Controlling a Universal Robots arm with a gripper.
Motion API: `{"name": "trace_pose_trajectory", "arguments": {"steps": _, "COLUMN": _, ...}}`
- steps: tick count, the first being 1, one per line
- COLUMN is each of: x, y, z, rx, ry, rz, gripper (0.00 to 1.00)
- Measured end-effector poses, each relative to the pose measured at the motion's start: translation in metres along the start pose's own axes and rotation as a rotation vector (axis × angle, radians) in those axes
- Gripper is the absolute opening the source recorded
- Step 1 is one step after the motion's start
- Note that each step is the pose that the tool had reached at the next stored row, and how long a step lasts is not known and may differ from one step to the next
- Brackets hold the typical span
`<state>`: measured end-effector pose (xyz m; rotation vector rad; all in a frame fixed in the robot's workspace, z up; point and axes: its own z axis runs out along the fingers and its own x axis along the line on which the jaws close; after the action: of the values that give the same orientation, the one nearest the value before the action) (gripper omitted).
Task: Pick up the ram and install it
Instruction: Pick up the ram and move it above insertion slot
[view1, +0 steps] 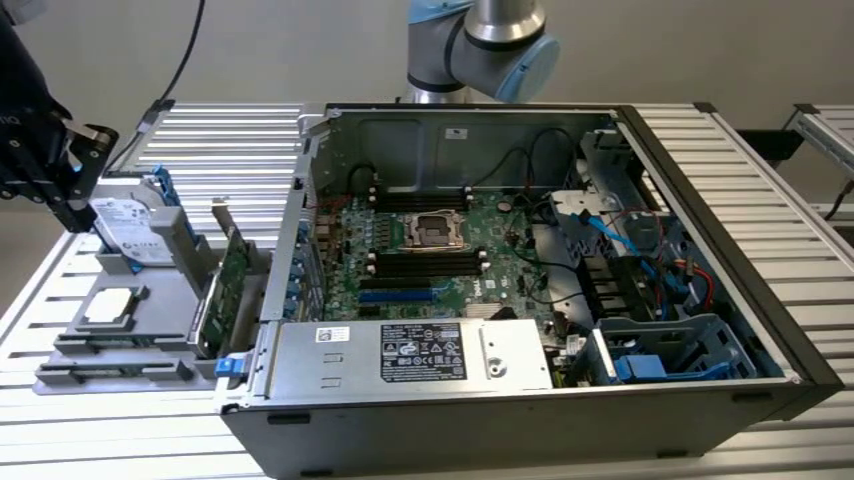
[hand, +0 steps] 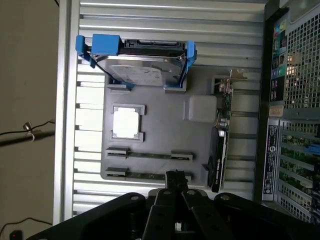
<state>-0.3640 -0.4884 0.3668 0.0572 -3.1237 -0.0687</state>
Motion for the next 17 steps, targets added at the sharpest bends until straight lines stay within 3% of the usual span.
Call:
{"name": "trace_pose_trajectory", "arguments": {"steps": 7, "x": 0.0015, "y": -0.0016, "z": 0.0012, "rx": -0.0007, "ry": 0.0004, "rz": -0.014, "gripper": 0.11}}
{"name": "trace_pose_trajectory", "arguments": {"steps": 17, "x": 0.0015, "y": -0.0019, "z": 0.0054, "rx": 0.0019, "ry": 0.013, "rz": -0.181, "gripper": 0.11}}
